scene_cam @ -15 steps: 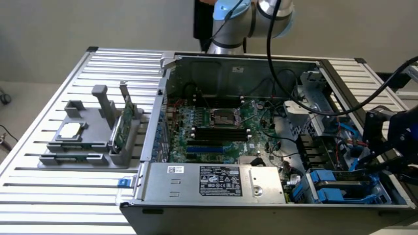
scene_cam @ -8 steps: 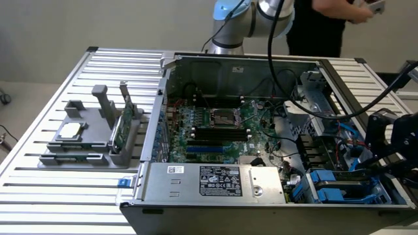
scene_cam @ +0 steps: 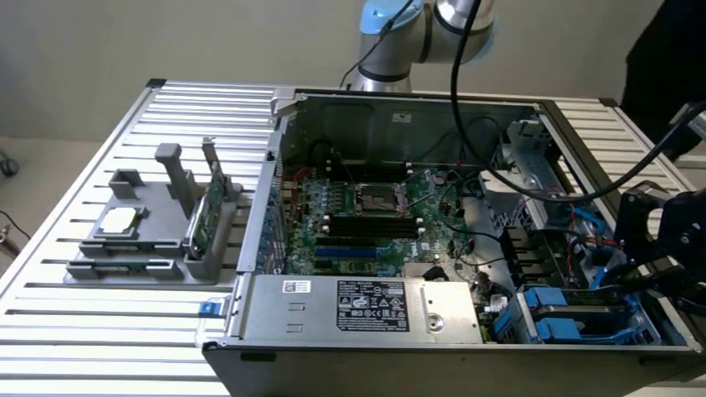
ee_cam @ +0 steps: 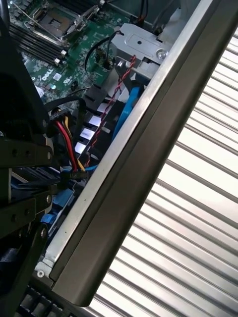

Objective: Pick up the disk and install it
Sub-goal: 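Insert the first disk wire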

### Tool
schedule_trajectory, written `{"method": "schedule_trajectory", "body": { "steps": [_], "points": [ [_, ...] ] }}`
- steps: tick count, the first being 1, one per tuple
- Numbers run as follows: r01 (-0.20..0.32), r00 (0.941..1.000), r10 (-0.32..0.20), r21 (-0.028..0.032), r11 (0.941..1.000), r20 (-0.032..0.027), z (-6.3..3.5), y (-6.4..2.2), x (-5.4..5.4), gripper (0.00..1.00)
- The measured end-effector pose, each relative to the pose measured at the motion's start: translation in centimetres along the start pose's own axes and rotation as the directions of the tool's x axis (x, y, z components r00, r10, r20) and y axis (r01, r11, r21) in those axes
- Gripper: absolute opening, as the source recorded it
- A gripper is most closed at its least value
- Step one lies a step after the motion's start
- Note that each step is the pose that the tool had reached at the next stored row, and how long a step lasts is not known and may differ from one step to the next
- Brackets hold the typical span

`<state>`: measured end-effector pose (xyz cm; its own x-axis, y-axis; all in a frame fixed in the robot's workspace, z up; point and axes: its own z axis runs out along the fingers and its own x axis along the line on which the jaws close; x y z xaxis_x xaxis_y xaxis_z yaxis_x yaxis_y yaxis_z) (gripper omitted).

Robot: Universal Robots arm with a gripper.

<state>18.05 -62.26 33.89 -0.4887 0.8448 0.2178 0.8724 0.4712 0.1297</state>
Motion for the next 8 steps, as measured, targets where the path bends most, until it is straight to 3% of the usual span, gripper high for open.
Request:
{"method": "schedule_trajectory", "body": {
  "steps": [8],
  "points": [
    [0.048, 0.9988, -0.048, 0.0026, 0.9989, -0.0128, 0.07, 0.2, -0.2, 0.25]
  ]
}}
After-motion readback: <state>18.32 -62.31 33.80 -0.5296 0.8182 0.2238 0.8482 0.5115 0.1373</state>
